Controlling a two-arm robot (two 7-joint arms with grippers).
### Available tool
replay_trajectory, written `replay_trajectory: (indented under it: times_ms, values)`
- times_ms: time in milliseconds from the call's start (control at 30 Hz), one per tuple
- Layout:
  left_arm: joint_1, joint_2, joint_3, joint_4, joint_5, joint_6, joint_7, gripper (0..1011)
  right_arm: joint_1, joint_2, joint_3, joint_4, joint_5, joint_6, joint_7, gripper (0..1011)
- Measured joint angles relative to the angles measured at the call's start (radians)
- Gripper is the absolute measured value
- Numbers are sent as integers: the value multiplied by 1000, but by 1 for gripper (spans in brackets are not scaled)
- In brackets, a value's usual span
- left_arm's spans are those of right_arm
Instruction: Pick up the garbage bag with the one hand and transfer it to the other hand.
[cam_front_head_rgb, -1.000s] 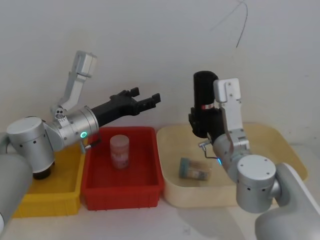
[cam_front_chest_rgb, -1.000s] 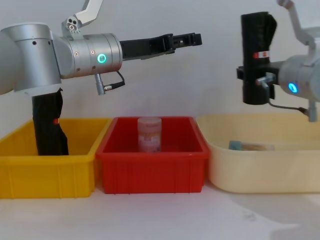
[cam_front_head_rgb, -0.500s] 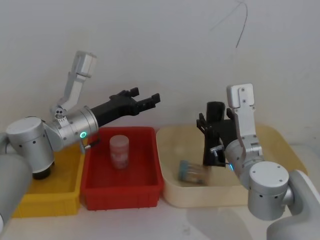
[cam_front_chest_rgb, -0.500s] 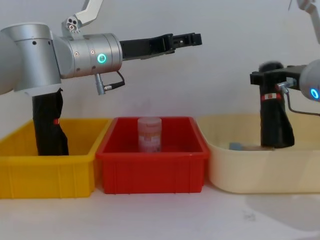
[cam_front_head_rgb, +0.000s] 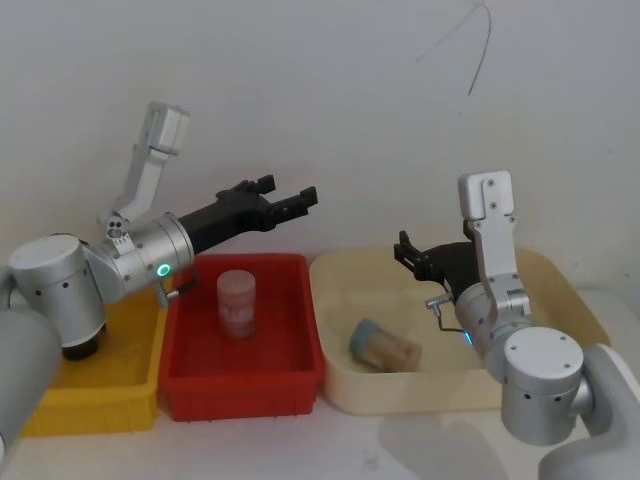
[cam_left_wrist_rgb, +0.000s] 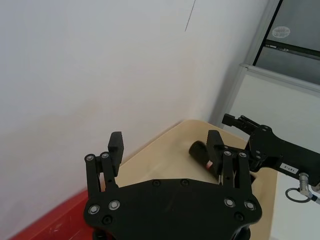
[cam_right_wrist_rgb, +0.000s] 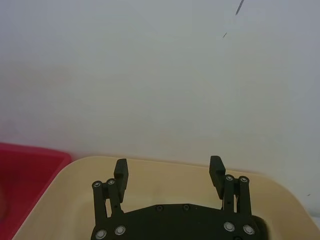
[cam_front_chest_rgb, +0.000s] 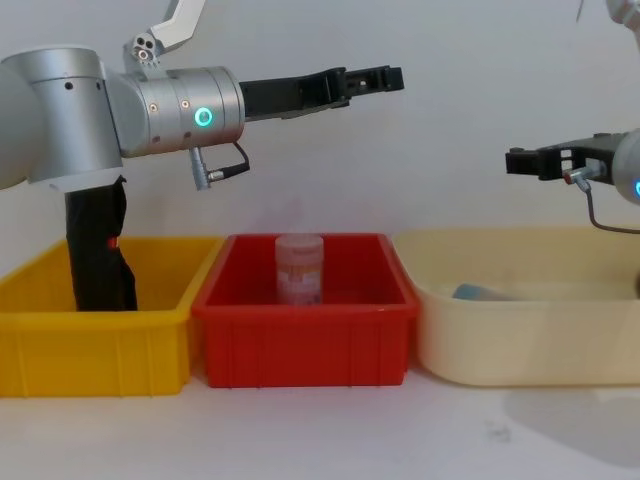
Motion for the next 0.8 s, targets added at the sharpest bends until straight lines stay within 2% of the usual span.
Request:
replay_trajectory:
  times_ms: [800]
  values:
    - [0, 0, 0, 0, 0, 0, 0, 1001, -6, 3, 3, -8, -1, 3, -1, 1000]
